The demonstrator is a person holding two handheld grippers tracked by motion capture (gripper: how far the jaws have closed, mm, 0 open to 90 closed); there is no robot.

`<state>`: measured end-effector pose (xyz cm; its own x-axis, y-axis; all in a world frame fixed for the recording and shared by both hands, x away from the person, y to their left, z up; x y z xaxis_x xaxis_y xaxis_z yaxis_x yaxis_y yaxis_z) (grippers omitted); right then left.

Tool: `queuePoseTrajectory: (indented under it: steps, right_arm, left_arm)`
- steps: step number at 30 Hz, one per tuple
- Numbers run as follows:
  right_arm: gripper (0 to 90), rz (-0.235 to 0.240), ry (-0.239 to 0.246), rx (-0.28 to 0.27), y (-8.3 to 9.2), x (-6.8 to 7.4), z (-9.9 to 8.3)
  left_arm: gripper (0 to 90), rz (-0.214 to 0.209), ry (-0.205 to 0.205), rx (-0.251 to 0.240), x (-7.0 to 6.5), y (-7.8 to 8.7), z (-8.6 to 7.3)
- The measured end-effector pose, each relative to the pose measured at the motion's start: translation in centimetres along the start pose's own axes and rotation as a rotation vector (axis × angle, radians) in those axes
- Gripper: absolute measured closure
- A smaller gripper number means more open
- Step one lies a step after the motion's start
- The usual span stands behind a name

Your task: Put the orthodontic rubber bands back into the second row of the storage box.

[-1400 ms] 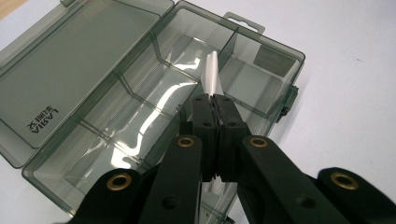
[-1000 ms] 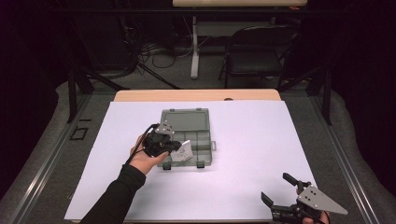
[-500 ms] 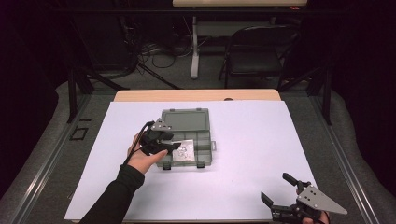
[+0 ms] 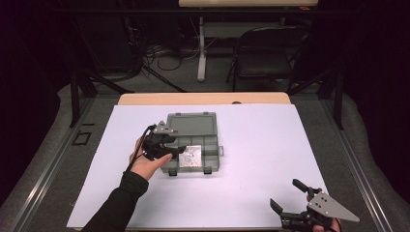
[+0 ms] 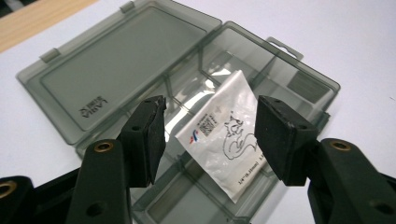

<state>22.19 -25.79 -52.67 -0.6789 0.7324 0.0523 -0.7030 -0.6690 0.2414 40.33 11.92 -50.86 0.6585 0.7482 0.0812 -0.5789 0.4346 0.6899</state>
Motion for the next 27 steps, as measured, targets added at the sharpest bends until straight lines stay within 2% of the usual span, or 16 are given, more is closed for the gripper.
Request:
queuePoseTrajectory:
  steps: [2, 5, 11, 17, 20, 27]
  right_arm:
    - [3.2, 0.0, 0.001, 0.0, 0.0, 0.0, 0.0]
    - [3.2, 0.002, -0.002, 0.004, 0.0, 0.0, 0.0]
    - [3.2, 0.001, -0.012, -0.006, 0.0, -0.1, -0.1]
    - [3.2, 0.004, -0.009, -0.006, -0.1, 0.0, -0.1]
    - [3.2, 0.005, -0.008, 0.005, 0.0, 0.0, -0.1]
    - [3.2, 0.003, -0.009, 0.0, 0.0, -0.1, -0.1]
  left_arm:
    - [43.4, 0.027, 0.012, -0.001, 0.2, 0.2, 0.0]
    - [43.1, 0.029, 0.033, -0.008, 0.5, 0.5, 0.0]
    - [35.2, -0.014, 0.084, -0.036, 0.5, 1.1, 0.1]
    - [29.3, -0.049, 0.132, -0.086, 0.4, 1.7, 0.1]
    - [26.6, -0.049, 0.151, -0.095, 0.3, 1.9, 0.1]
    - [16.3, -0.059, 0.136, -0.118, 0.0, 2.4, 0.0]
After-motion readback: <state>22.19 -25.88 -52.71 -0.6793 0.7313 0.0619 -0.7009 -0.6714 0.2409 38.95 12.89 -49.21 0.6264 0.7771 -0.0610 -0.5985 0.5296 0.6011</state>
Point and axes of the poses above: each handheld gripper's, and its own axes: y roughly backward along the jaws, z roughly out of its top, x roughly to its left, the point moved 5 cm from there along -y, roughly forward along the jaws, and after that the axes turned 9 degrees about z, right-handed, at the moved point
